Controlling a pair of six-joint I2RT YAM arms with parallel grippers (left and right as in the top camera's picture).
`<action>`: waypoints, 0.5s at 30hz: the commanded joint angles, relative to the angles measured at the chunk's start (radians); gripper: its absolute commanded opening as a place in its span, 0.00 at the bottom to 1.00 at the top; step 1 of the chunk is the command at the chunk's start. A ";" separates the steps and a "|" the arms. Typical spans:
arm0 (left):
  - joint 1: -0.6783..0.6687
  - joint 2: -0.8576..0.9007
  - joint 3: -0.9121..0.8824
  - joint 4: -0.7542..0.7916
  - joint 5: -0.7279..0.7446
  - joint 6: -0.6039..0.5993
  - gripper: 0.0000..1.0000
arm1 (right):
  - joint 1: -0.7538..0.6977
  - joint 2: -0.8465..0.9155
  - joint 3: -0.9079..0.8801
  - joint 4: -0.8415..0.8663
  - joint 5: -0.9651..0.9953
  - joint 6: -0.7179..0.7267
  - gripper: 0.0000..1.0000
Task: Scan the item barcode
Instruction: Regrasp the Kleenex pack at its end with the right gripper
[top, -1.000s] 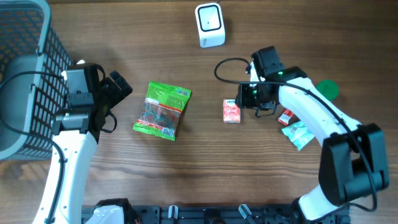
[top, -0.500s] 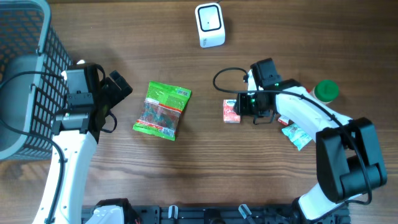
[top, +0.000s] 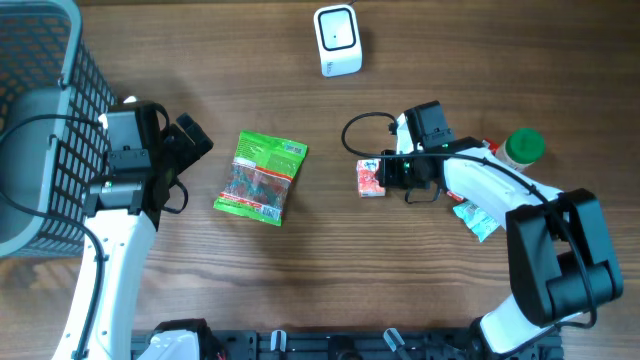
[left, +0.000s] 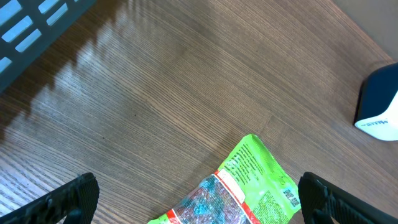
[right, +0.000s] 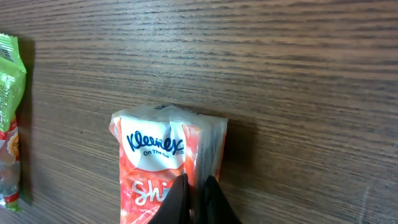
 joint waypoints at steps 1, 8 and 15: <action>0.006 -0.002 0.001 0.000 -0.010 0.008 1.00 | -0.010 -0.040 0.058 -0.064 0.021 -0.036 0.04; 0.006 -0.002 0.001 0.000 -0.010 0.008 1.00 | -0.010 -0.184 0.174 -0.206 0.102 -0.085 0.04; 0.006 -0.002 0.001 0.000 -0.010 0.008 1.00 | -0.010 -0.200 0.494 -0.538 0.281 -0.107 0.04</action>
